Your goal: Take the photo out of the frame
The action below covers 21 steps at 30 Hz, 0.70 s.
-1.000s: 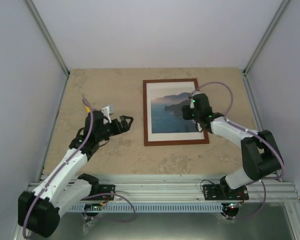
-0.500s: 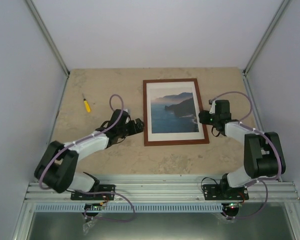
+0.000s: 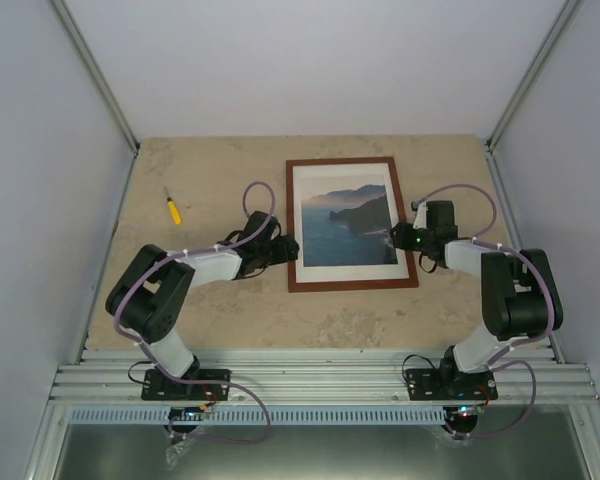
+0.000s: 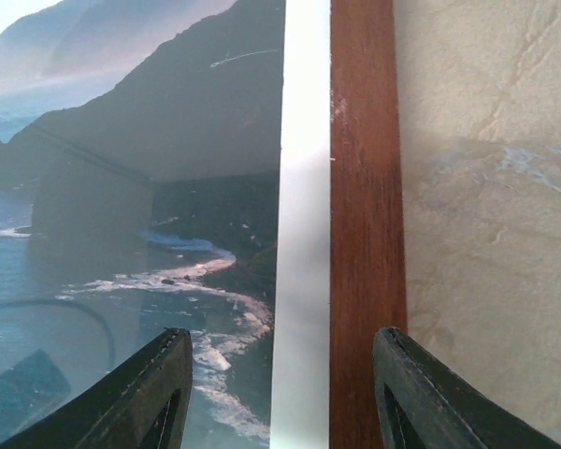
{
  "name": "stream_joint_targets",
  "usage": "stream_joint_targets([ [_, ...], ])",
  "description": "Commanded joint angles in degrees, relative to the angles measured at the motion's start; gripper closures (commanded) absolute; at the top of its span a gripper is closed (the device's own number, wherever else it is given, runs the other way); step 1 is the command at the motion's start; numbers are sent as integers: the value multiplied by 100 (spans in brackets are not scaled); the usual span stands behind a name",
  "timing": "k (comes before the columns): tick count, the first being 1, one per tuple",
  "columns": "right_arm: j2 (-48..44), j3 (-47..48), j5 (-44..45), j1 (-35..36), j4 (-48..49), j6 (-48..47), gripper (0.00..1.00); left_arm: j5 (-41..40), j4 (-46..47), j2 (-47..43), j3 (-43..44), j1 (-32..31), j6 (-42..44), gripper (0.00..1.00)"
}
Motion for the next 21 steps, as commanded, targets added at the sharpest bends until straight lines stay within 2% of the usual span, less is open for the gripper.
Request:
stream_joint_targets([
  [1, 208, 49, -254, 80, -128, -93, 46, -122, 91, 363, 322, -118, 147, 18],
  [10, 283, 186, -335, 357, -195, -197, 45, -178, 1, 403, 298, -145, 205, 22],
  [16, -276, -12, 702, 319, -220, -82, 41, -409, -120, 284, 231, -144, 271, 21],
  [21, -451, -125, 957, 230, -180, -1, 39, -412, -149, 396, 301, -144, 295, 20],
])
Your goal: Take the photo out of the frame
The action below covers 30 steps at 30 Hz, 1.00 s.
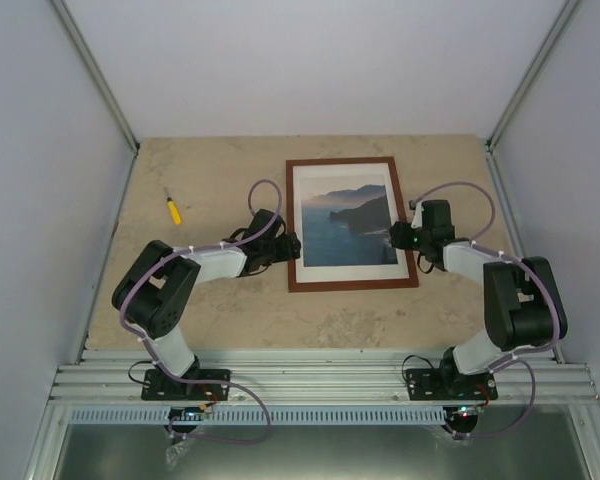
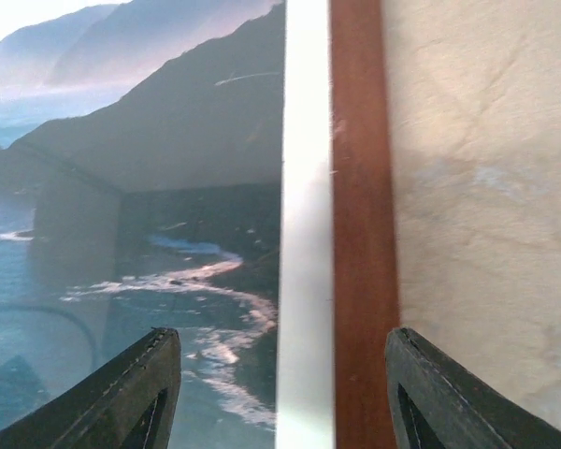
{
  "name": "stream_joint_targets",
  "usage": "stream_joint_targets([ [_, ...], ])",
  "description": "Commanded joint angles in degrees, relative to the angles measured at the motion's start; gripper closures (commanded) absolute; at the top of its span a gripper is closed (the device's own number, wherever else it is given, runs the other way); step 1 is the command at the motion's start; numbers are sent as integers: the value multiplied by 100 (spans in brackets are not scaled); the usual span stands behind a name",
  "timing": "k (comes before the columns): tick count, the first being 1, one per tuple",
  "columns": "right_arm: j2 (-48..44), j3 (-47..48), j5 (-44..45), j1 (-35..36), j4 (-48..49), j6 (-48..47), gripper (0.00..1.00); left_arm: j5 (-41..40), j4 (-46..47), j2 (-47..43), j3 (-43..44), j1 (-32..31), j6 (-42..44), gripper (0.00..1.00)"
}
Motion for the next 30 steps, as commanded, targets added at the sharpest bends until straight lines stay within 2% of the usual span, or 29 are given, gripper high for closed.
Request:
stream_joint_targets([
  [1, -195, -143, 485, -77, -22, 64, 38, -130, -176, 39, -12, -21, 85, 21],
  [18, 622, 242, -462, 27, -225, -179, 38, 18, -311, 426, 186, -23, 253, 26],
  [23, 707, 348, -642, 247, -243, -277, 37, -332, -615, 288, 124, -25, 378, 27],
  [30, 753, 439, -818, 516, -241, -319, 37, -876, -1008, -190, -165, -24, 405, 34],
])
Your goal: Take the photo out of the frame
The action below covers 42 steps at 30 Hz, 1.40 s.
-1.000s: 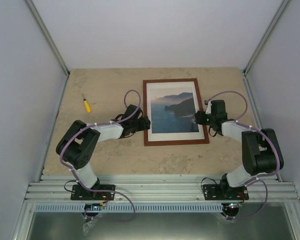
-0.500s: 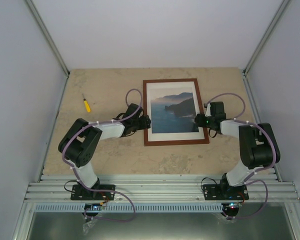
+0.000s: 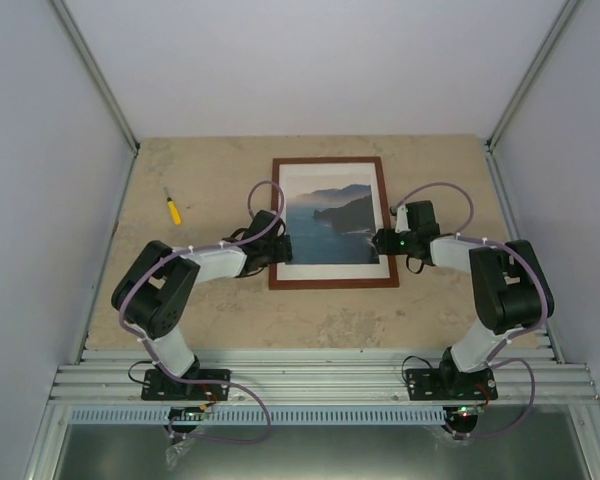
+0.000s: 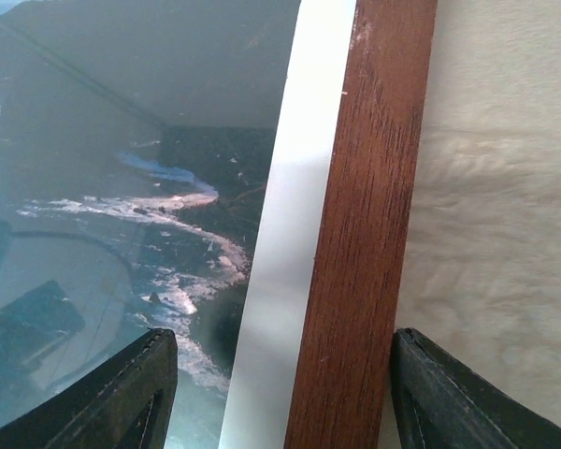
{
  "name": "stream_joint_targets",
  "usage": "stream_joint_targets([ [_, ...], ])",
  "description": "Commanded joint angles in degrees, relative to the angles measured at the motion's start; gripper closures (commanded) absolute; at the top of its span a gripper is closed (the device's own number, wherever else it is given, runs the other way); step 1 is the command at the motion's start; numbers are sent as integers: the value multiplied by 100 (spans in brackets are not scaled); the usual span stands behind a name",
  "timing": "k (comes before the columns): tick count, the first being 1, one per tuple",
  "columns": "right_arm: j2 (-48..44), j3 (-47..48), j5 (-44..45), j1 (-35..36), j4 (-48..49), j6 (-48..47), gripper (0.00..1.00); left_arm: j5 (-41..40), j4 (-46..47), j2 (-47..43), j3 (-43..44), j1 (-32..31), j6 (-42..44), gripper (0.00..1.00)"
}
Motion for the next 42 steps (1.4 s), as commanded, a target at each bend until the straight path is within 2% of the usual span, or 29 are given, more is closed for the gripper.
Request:
stream_joint_targets([
  [1, 167, 172, -426, 206, -38, -107, 37, -448, -763, -357, -325, -26, 39, 35],
  [7, 310, 277, -453, 492, -83, -143, 37, -793, -937, -856, -642, -26, 17, 41],
  [12, 311, 290, -318, 597, -114, -171, 37, -1057, -957, -916, -710, 53, 82, 42],
  [18, 188, 180, -80, 592, -110, -153, 37, -465, -676, -874, -663, 684, 311, 43],
  [26, -68, -10, 23, 637, -58, -161, 37, -120, -664, -492, -451, 768, 529, 50],
  [32, -367, -101, 199, 927, -74, -301, 36, -166, -735, -528, -446, 769, 552, 65],
  [39, -1137, -504, 694, 1689, -82, -449, 34, -97, -702, -575, -487, 769, 596, 84],
  [42, -1336, -487, 934, 2095, -110, -672, 30, 5, -712, -693, -502, 761, 588, 87],
])
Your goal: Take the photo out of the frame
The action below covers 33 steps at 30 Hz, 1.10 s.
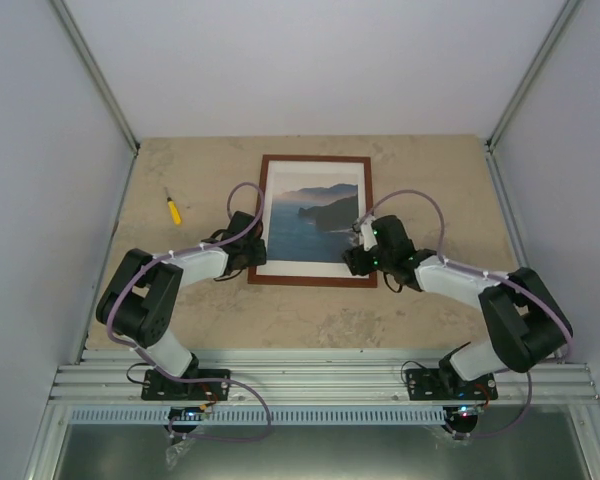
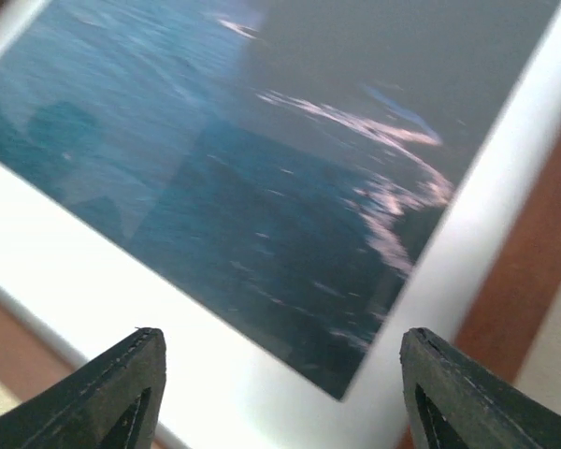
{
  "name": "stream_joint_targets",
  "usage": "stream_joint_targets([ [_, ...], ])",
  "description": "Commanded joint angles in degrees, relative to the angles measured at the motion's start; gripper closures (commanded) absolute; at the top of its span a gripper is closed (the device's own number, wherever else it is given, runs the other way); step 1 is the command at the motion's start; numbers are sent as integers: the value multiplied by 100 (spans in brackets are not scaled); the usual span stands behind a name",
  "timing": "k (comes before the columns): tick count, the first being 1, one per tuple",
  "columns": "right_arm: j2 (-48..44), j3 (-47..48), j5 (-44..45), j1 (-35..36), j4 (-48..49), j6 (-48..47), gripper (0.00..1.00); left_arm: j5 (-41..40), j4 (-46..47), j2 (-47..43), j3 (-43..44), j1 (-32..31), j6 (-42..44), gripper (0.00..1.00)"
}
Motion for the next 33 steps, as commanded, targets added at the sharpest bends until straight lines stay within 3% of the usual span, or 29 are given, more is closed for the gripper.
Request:
stream_joint_targets([
  [1, -344, 2, 491, 603, 8, -441, 28, 249, -60, -175, -38, 3, -124, 87],
  [8, -231, 480, 1688, 2115, -596, -1234, 14, 375, 24, -557, -193, -20, -177, 88],
  [20, 15, 195, 4242, 4093, 136, -2712, 12, 530, 89, -1172, -355, -292, -294, 91],
  [33, 1371, 462, 5842, 4859, 961, -3731, 17, 477, 14, -1495, -421, -419, -366, 94],
])
